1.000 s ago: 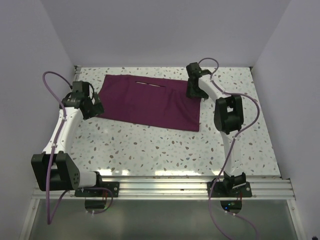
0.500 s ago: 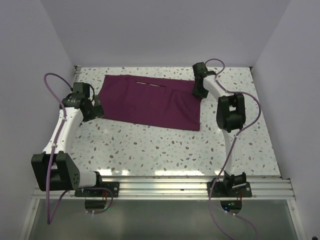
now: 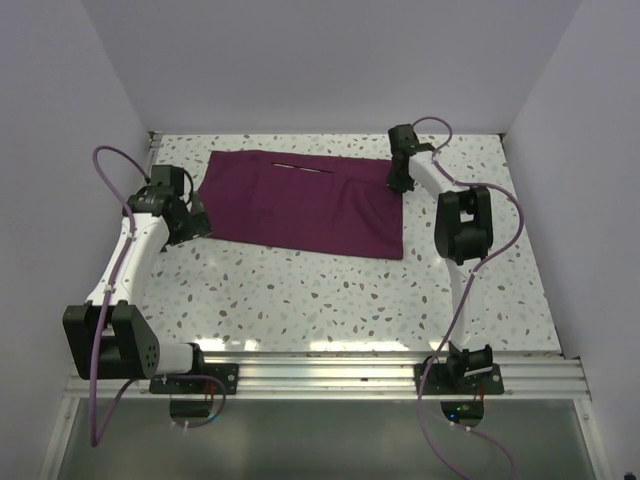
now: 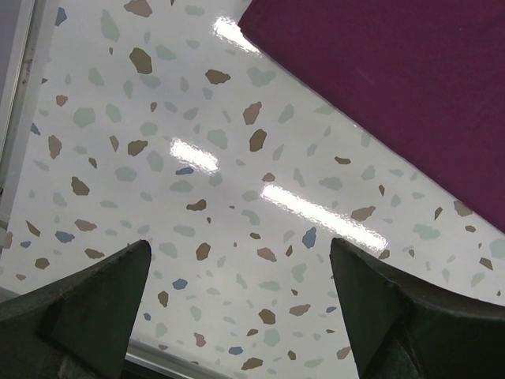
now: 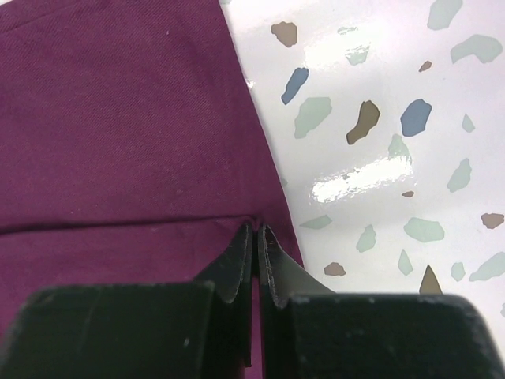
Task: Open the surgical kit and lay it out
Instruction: Open the surgical kit at the center of the board.
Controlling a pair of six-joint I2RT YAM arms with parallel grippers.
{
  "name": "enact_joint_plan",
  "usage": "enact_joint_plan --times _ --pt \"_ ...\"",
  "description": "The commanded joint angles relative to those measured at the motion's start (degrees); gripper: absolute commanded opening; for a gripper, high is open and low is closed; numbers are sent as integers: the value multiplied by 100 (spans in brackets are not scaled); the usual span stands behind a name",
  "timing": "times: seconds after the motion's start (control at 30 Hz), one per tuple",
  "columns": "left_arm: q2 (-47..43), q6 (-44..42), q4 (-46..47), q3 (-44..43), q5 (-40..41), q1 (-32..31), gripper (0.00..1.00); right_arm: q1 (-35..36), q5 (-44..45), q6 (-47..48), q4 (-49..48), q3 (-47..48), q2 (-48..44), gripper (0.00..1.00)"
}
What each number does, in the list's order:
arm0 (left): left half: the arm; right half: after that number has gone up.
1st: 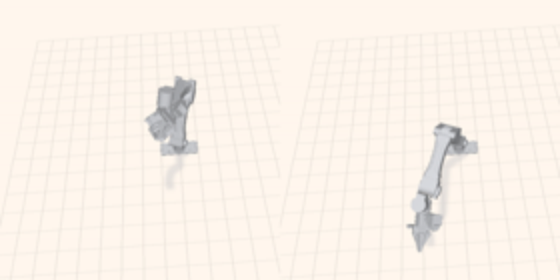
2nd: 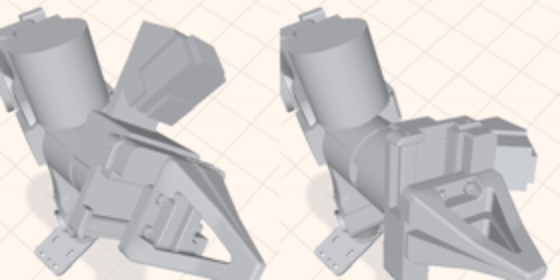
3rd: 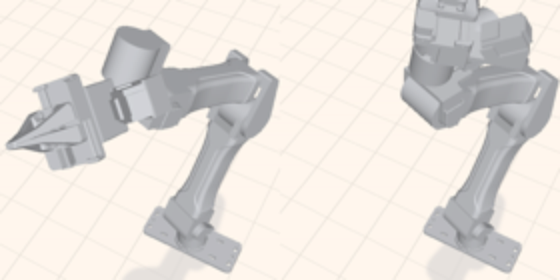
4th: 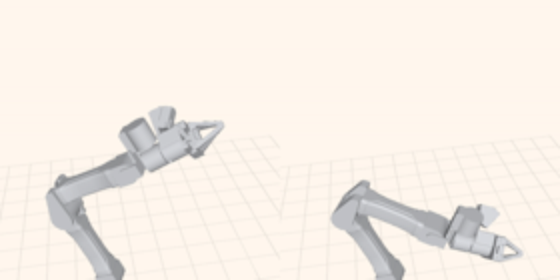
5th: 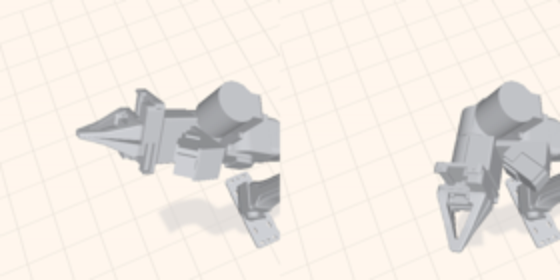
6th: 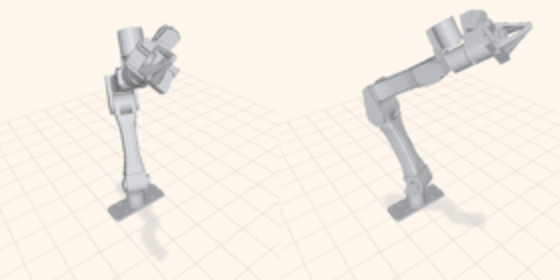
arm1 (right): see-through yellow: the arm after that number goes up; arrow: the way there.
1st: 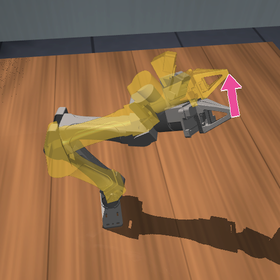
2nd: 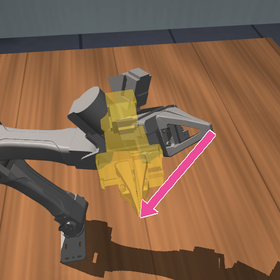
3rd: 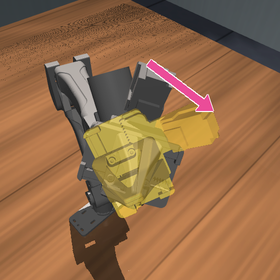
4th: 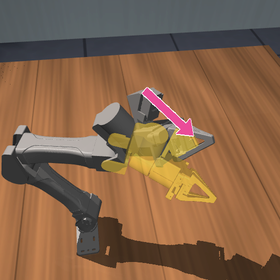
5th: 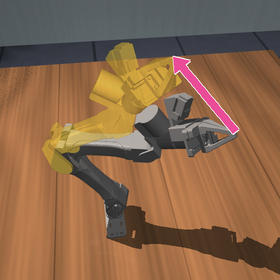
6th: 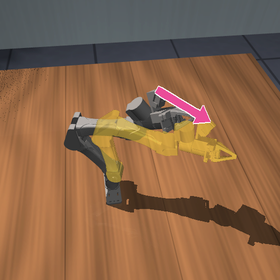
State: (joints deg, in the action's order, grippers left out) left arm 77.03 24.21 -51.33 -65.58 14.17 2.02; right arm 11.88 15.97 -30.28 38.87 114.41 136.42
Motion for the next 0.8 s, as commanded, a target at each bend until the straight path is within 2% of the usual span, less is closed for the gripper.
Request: enact_joint_plan --times 0.0,0.23,0.5,0.67,0.77 --pt "31 181 -61 -262 94 -132 100 -160 468 5 691 -165 184 0" --pt "48 260 -79 -306 147 -289 100 -151 583 14 859 -209 -343 0" --pt "136 146 -35 -842 112 -290 100 77 -304 22 1025 28 -1064 0" --pt "154 84 123 -868 -20 -290 100 341 -568 93 1474 257 -1319 0" --pt "110 76 193 -877 -143 -290 100 569 -761 154 1597 48 -1591 0"
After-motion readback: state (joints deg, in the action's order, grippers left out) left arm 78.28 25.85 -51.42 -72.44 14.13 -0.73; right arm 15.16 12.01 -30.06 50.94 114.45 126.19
